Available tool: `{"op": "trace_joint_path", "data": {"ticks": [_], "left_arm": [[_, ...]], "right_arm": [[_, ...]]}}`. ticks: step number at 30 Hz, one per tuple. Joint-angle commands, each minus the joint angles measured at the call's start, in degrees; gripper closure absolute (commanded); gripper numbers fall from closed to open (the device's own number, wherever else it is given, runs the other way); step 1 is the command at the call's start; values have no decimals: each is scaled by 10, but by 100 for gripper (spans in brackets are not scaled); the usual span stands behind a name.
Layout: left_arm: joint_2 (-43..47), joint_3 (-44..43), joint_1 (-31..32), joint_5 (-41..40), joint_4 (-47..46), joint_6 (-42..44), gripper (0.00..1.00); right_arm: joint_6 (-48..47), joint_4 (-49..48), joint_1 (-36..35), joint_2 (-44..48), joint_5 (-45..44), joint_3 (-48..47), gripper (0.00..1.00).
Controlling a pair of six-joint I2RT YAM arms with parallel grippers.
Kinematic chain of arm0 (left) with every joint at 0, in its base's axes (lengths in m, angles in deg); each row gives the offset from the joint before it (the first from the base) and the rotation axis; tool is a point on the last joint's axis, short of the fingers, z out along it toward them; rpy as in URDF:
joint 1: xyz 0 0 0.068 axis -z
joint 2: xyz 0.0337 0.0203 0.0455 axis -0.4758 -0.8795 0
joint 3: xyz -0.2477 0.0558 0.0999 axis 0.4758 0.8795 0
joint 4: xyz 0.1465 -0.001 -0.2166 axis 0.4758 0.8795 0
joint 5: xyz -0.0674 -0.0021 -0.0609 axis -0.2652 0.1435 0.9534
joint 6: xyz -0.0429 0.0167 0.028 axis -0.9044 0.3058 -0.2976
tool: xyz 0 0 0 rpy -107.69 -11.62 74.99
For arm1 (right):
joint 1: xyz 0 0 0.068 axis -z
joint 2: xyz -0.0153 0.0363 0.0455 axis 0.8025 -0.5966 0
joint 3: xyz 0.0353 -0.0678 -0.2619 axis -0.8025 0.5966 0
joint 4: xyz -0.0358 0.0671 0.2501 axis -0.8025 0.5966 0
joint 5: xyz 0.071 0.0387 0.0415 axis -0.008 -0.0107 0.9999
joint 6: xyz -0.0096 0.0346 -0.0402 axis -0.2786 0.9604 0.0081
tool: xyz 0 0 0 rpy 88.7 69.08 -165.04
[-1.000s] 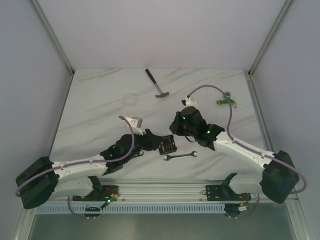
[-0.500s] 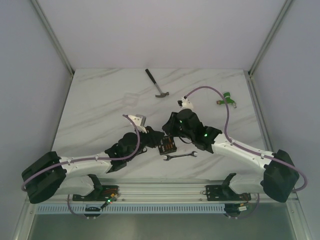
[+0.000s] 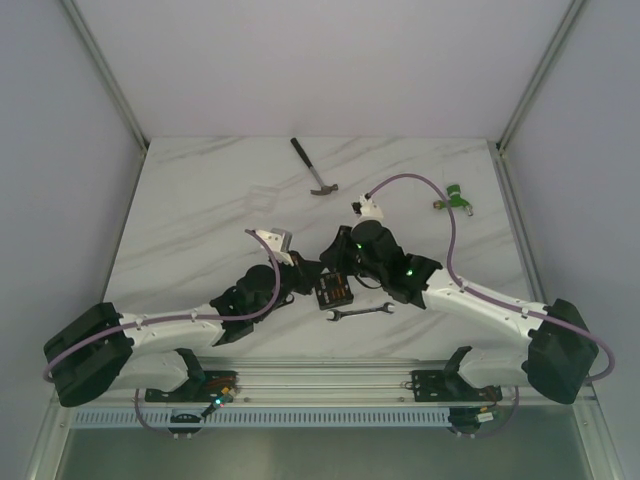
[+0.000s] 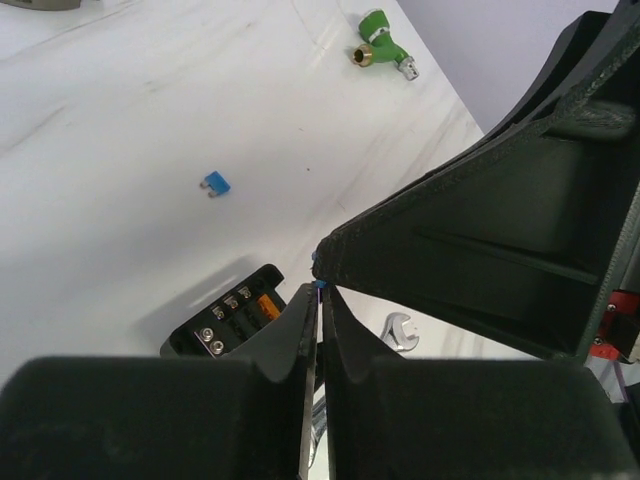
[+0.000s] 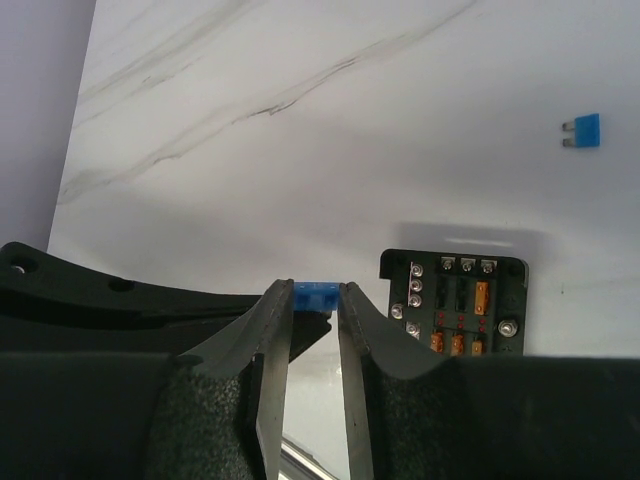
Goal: Snap on the fuse box
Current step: Pick up the fuse from the center of the board.
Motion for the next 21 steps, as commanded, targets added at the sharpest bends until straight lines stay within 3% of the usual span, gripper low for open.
{"op": "trace_joint_path", "data": {"ticks": [1,6,12,17,21], "left_arm": [[5,-18,3,-10,-10,10,91],[16,-23,2,-28,24,7,100],[44,-14,2,-47,56,13,100],[80,-2,-15,-17,85,36,100],[118,7,-36,55,99,65,100]], "right_arm": [[12,-26,-8,7,-11,7,82],[10,-43,-9,8,0,12,78],[-19,-53,-6,19,13,13,66],[-134,-55,22,56,62,14,59],[-244,-55,68,83,183,18,59]]}}
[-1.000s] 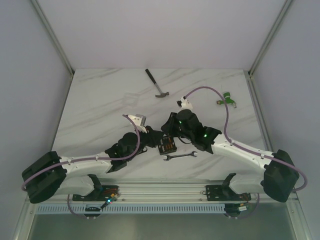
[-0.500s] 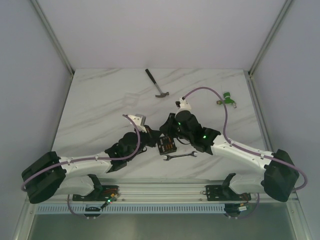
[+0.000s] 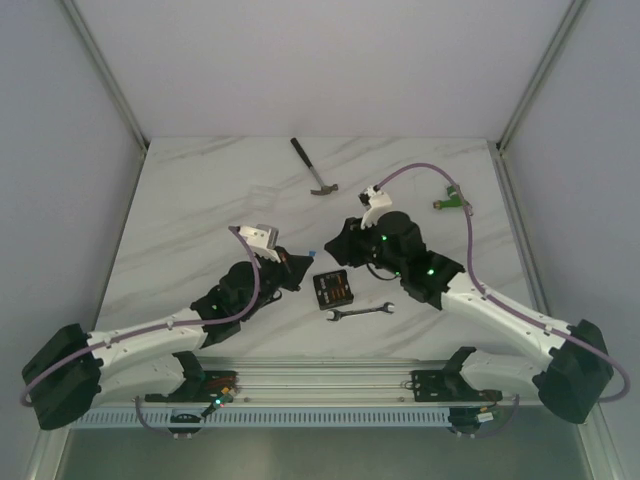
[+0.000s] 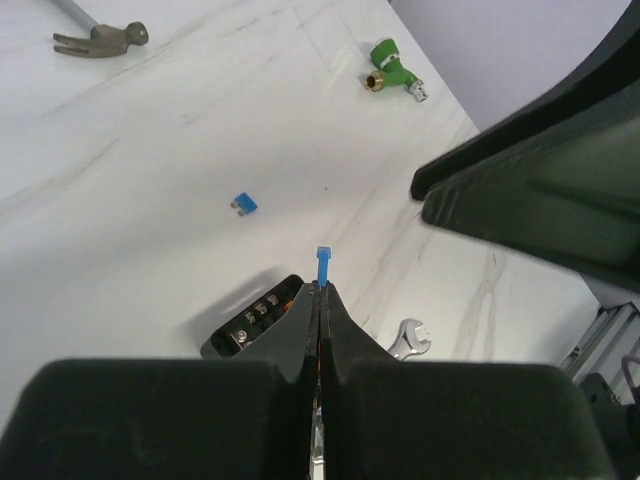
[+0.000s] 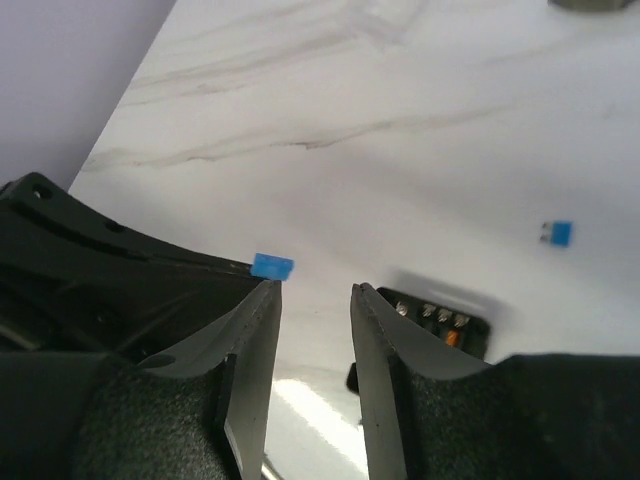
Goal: Snap on the fuse box
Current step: Pick up the fuse from the center of the board.
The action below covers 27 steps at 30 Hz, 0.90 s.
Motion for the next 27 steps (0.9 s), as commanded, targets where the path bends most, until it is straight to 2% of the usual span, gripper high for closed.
{"op": "trace_joint_path", "data": {"ticks": [1,5,12,20,27], "left_arm": [[42,9,-21,81,23,48,100],[71,10,-28,148,28,66,100],[110,2,-30,249,27,79,100],[116,-5,-29,324,13,80,100],[109,-8,-29,331,13,80,100]], "right_arm": [[-150,-18,46,32,153,10,59],[-231,-6,74,34,284,3,59],[-297,2,91,38,422,-9,59],[-312,5,91,36,488,-23,61],[-321,13,92,38,521,-25,66]]}}
